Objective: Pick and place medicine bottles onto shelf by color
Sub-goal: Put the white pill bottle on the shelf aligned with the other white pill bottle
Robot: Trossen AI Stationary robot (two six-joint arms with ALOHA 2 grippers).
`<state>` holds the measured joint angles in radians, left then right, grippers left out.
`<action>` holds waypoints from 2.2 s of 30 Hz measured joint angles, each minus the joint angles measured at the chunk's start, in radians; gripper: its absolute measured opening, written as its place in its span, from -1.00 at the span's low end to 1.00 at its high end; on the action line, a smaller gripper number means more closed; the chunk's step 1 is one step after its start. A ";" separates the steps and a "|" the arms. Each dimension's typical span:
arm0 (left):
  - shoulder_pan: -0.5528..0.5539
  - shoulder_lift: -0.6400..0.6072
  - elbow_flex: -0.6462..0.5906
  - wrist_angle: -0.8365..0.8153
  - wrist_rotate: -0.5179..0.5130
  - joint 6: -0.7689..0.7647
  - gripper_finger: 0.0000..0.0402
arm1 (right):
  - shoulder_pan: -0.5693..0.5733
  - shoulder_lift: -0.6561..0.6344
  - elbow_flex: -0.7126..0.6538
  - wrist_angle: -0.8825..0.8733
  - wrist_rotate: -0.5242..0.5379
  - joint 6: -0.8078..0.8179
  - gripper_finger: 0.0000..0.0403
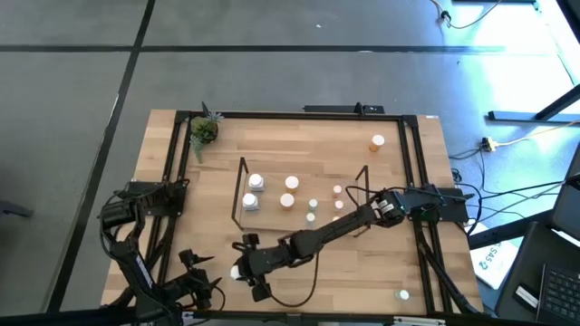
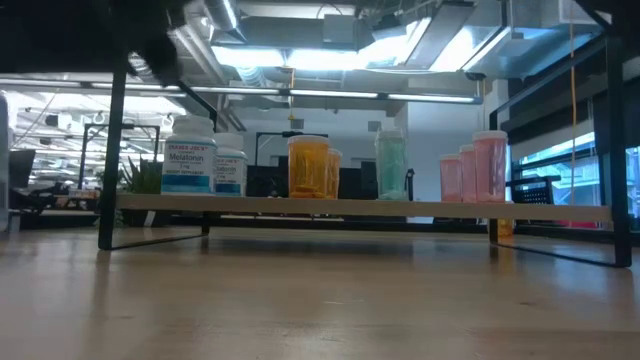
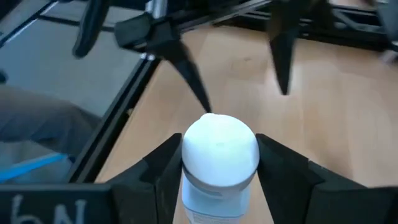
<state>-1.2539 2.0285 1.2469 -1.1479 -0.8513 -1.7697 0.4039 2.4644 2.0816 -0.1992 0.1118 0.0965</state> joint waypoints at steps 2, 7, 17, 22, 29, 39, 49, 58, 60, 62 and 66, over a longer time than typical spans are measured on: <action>0.000 0.000 0.000 0.001 0.000 0.000 0.62 | 0.009 -0.013 0.000 -0.040 0.043 0.019 -0.08; 0.000 0.000 0.000 0.006 -0.001 0.004 0.62 | 0.030 -0.045 0.000 -0.086 0.139 0.052 -0.07; 0.004 0.000 0.000 0.019 -0.004 0.035 0.62 | 0.060 -0.106 0.000 -0.268 0.440 0.089 -0.07; 0.010 0.000 0.000 0.012 -0.004 0.053 0.62 | 0.037 -0.119 0.000 -0.318 0.441 0.129 -0.09; 0.017 0.000 0.000 0.025 -0.005 0.052 0.62 | -0.009 -0.119 0.000 -0.365 0.435 0.103 -0.06; 0.018 0.000 0.000 0.035 -0.005 0.052 0.62 | -0.051 -0.119 0.000 -0.361 0.384 0.044 -0.05; 0.018 0.000 0.000 0.035 -0.005 0.052 0.62 | -0.085 -0.119 0.000 -0.327 0.363 -0.009 -0.05; 0.018 0.000 0.000 0.035 -0.004 0.051 0.62 | -0.113 -0.117 0.000 -0.328 0.302 -0.001 -0.05; 0.018 0.000 0.000 0.035 -0.004 0.050 0.62 | -0.116 -0.117 0.000 -0.334 0.298 -0.002 -0.05; 0.019 0.000 0.000 0.035 -0.004 0.049 0.62 | -0.118 -0.117 0.000 -0.336 0.292 -0.001 -0.04; 0.019 0.000 0.000 0.035 -0.004 0.049 0.62 | -0.118 -0.117 0.001 -0.339 0.292 0.002 -0.01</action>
<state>-1.2352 2.0285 1.2465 -1.1133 -0.8553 -1.7210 0.2859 2.3478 2.0823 -0.5385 0.4034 0.0983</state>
